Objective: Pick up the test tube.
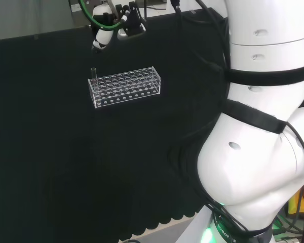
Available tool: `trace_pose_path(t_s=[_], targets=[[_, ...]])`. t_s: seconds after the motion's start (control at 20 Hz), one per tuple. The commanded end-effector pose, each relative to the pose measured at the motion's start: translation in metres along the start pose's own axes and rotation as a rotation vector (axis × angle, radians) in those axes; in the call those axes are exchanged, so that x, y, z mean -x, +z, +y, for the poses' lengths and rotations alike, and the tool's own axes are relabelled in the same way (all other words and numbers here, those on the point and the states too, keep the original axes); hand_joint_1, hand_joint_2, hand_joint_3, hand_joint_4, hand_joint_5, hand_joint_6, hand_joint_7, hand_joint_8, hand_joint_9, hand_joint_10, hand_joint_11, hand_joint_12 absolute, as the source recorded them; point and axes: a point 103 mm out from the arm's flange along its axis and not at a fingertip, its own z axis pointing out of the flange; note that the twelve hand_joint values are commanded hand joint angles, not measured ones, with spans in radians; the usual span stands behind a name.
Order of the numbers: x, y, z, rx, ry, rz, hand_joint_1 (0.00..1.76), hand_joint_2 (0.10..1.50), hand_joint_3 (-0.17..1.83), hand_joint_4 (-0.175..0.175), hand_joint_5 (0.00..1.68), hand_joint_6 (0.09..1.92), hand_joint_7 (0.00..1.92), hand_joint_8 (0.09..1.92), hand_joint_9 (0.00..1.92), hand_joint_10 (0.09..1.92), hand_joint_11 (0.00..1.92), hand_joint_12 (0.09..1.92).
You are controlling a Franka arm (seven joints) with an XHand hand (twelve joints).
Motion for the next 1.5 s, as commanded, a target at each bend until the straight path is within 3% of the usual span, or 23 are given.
trace_pose_path(t_s=[0.05, 0.2, 0.45, 0.9, 1.5], targets=[[-0.015, 0.017, 0.013, -0.08, -0.043, -0.018, 0.85, 0.7, 0.55, -0.116, 0.61, 0.3, 0.82, 0.79, 0.84, 0.73, 0.39, 1.47], [-0.022, 0.026, 0.016, -0.111, -0.066, -0.028, 0.86, 0.69, 0.56, -0.117, 0.58, 0.46, 0.85, 0.78, 0.85, 0.73, 0.37, 1.48], [-0.032, 0.037, 0.02, -0.154, -0.099, -0.038, 0.89, 0.67, 0.58, -0.118, 0.55, 0.57, 0.86, 0.79, 0.85, 0.74, 0.34, 1.49], [-0.041, 0.049, 0.018, -0.186, -0.113, -0.043, 0.92, 0.65, 0.62, -0.108, 0.54, 0.61, 0.84, 0.81, 0.82, 0.75, 0.31, 1.5], [-0.044, 0.066, 0.023, -0.188, -0.108, -0.112, 0.97, 0.63, 0.65, -0.094, 0.56, 0.64, 0.82, 0.82, 0.8, 0.76, 0.31, 1.5]])
